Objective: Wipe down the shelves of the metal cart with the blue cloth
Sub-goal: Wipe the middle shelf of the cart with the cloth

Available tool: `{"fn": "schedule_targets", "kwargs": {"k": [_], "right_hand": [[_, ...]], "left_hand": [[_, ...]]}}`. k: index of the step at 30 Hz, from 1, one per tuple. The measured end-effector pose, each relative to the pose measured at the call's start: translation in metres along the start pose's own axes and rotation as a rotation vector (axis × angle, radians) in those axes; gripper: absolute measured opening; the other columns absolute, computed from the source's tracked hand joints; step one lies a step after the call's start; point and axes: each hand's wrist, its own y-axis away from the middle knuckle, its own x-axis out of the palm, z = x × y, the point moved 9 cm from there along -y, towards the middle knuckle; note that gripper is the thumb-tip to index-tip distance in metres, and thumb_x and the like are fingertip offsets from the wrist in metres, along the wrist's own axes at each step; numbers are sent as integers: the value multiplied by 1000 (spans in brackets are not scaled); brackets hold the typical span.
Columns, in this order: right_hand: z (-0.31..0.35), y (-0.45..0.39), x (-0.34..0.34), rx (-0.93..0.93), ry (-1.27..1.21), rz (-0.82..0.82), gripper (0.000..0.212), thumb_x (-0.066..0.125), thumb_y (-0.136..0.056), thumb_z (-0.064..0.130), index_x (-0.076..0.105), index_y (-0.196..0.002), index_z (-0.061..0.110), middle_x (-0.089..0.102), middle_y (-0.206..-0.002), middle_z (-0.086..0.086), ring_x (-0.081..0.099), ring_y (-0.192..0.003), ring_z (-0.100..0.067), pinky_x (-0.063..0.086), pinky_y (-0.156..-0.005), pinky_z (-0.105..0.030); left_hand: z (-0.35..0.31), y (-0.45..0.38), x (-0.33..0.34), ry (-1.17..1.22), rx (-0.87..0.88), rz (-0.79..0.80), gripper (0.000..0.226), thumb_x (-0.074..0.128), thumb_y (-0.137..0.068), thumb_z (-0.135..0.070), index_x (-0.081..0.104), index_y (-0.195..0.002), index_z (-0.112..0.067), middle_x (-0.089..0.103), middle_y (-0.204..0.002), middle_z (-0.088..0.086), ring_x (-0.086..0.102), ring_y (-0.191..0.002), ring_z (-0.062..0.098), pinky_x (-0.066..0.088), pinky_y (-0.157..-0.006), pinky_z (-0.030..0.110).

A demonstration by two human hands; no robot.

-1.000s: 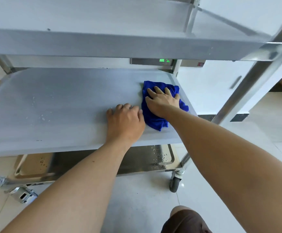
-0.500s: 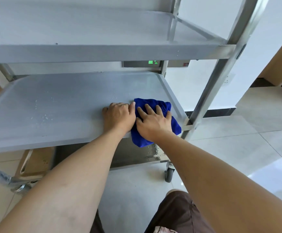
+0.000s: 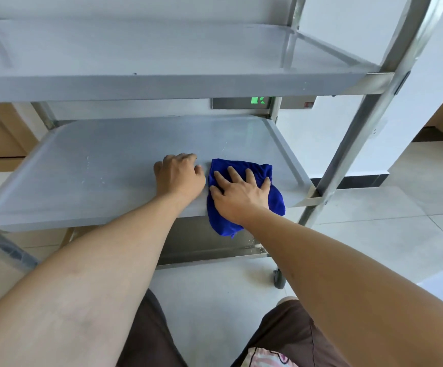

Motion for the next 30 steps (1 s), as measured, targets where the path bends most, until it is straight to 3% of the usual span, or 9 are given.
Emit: {"fn": "schedule_targets", "kwargs": {"k": [7,13,18,21,26,30], "right_hand": [[13,-38,1,-36,35,36,59,15,-94,63,18,-151,47,13,-165,7,7,-149,-34,3,-107,-73],[25,-96,6,-37,39,56,60,16,-94,64,17,-152,48,11,-166,9,3,-151,-33,1,-110,-72],[37,-155,3,-32,35,32,58,18,-93,62,24,-149,48,20,-163,8,12,-148,-34,7,-109,-72],[43,-184,5,-4,46,46,58,19,-93,62,25,-149,49,21,-163,8,13,-148,-33,10,-108,-71],[48,-220,2,23,57,51,58,18,-92,63,25,-149,50,20,-164,9,13,-148,-31,13,-107,-70],[53,-242,-3,27,54,46,57,19,-94,61,29,-148,47,23,-162,7,16,-147,-32,14,-107,-70]], "left_hand": [[45,2,13,-93,-39,130,37,44,-93,-39,64,-117,-18,66,-120,3,55,-115,30,43,-93,41],[41,8,7,-110,0,50,29,43,-92,-38,65,-93,-19,65,-92,0,57,-95,29,45,-80,39],[40,8,7,-106,1,32,25,41,-92,-37,55,-79,-21,63,-86,1,57,-93,28,45,-81,42],[42,7,10,-118,-7,40,25,38,-92,-36,57,-84,-22,64,-90,0,56,-96,27,45,-82,43],[43,7,11,-143,3,28,37,35,-93,-39,65,-107,-23,66,-96,-1,57,-98,25,45,-86,44],[43,7,10,-136,2,11,34,35,-93,-39,64,-102,-22,64,-90,0,56,-94,24,46,-85,44]]}}
